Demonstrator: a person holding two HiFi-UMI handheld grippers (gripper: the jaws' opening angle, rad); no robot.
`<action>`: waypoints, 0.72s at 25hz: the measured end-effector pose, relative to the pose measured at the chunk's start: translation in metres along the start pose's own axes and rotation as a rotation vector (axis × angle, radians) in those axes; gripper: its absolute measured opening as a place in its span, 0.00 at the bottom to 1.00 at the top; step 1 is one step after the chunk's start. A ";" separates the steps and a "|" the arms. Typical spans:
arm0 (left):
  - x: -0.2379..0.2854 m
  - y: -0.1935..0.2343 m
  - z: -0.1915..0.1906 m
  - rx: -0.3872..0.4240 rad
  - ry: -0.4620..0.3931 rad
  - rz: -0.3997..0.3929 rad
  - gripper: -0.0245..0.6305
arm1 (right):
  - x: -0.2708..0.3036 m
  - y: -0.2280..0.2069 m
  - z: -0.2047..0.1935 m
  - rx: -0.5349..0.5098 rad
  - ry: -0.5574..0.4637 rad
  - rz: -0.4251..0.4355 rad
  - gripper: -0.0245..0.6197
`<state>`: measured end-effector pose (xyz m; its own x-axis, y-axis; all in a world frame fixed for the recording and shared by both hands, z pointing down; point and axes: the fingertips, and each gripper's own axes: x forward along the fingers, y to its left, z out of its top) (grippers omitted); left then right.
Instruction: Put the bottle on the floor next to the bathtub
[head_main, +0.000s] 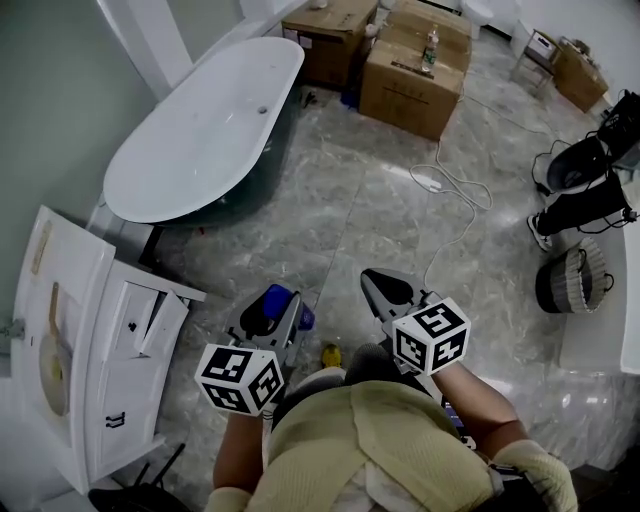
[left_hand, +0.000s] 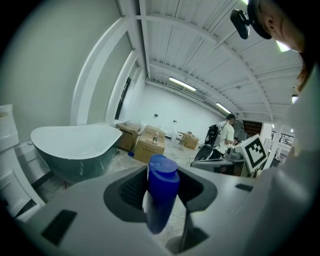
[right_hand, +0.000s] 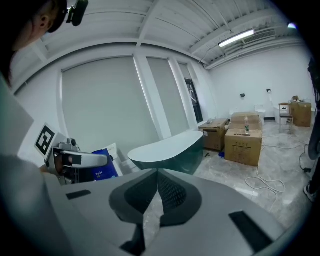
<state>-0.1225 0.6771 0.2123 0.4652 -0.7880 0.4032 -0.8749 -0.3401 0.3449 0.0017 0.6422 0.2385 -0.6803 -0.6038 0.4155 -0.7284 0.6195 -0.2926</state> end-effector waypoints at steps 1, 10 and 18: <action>0.002 0.003 0.001 0.001 0.005 -0.003 0.35 | 0.003 0.000 0.000 0.003 0.001 -0.004 0.08; 0.032 0.019 0.015 -0.003 0.016 -0.021 0.35 | 0.027 -0.023 0.015 0.007 0.006 -0.031 0.08; 0.090 0.031 0.042 -0.004 0.004 -0.004 0.35 | 0.064 -0.068 0.045 -0.015 0.000 -0.004 0.08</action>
<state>-0.1132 0.5743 0.2232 0.4696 -0.7843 0.4054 -0.8724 -0.3415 0.3497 0.0036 0.5390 0.2467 -0.6775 -0.6060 0.4169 -0.7297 0.6248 -0.2777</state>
